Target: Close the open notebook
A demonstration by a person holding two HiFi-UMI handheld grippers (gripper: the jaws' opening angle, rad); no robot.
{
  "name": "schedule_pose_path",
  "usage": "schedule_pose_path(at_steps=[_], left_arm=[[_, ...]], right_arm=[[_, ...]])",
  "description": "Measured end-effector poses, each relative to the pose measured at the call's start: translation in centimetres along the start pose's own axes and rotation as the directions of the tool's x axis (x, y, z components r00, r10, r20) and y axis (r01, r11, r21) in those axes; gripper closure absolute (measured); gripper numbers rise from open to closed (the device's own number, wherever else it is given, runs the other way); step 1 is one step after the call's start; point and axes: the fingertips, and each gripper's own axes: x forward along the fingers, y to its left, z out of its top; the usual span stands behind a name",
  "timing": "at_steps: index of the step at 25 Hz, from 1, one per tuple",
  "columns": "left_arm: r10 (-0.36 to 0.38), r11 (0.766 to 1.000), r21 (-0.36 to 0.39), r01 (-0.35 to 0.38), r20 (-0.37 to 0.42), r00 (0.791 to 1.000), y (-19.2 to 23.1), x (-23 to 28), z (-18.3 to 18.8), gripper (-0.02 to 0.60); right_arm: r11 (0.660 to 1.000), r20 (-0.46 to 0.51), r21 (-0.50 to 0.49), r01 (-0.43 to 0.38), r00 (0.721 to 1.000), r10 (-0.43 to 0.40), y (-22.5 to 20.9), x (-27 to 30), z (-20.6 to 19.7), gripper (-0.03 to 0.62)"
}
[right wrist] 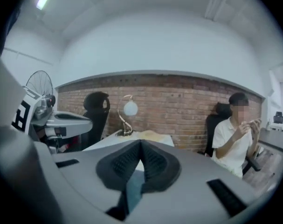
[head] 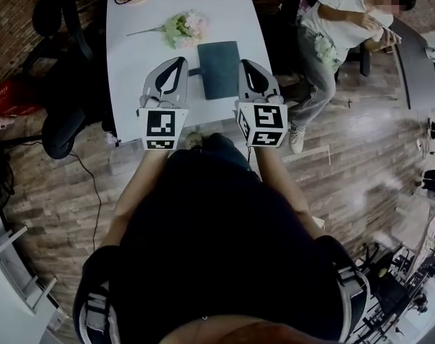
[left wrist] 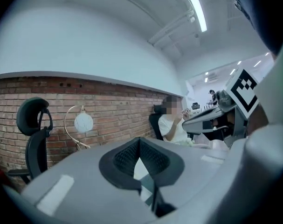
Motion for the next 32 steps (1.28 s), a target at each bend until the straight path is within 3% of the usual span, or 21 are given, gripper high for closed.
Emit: schedule_pose_path(at_steps=[6,12,32], left_arm=[[0.022,0.999,0.029,-0.026,0.135,0.991,0.5,-0.1,9.4,0.575],[0.032,0.998,0.04,-0.041,0.21,0.977,0.7,-1.0,14.5,0.575],[0.033,0.999,0.031,-0.041,0.218,0.975,1.3,-1.5,14.6,0.575]], right_arm=[[0.992,0.238,0.009,0.126,0.963,-0.125,-4.3,-3.9,9.5,0.582],[0.983,0.332,-0.001,0.186,0.927,-0.175,-5.9,-6.3,13.4,0.582],[0.989,0.326,-0.012,0.151,0.935,-0.138,-5.1,-6.1,14.2,0.583]])
